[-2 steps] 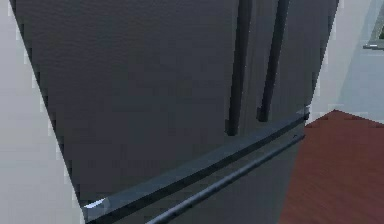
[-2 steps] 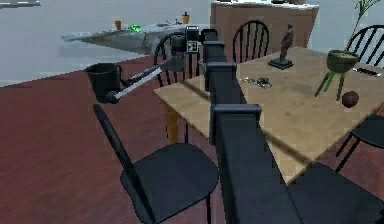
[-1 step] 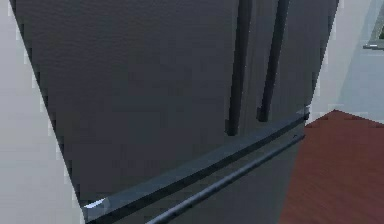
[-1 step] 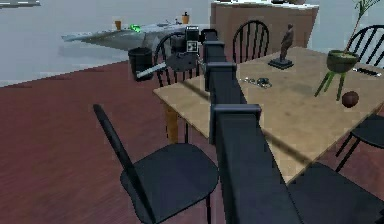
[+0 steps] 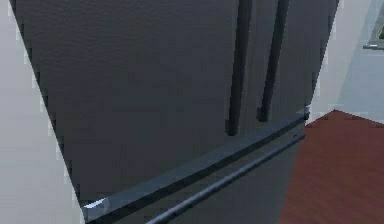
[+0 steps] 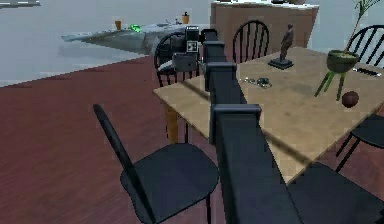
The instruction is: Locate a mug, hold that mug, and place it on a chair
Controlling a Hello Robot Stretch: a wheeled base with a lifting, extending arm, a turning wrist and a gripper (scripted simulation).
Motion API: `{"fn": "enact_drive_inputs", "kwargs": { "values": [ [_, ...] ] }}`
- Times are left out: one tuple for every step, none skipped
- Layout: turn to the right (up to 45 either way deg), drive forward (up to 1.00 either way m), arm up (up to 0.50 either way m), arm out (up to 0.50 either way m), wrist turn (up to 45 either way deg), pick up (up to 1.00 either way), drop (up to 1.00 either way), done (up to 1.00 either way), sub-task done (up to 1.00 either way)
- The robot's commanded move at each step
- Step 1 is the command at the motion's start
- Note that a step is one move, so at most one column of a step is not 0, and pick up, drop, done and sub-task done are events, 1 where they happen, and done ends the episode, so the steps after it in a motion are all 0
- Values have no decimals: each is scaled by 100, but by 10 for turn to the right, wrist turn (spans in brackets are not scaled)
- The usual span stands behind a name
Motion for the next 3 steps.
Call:
{"fn": "enact_drive_inputs", "kwargs": {
  "values": [
    [0, 0, -26, 0, 0, 0, 0, 0, 0],
    [0, 0, -32, 0, 0, 0, 0, 0, 0],
    [0, 0, 0, 0, 0, 0, 100, 0, 0]
  ]
}}
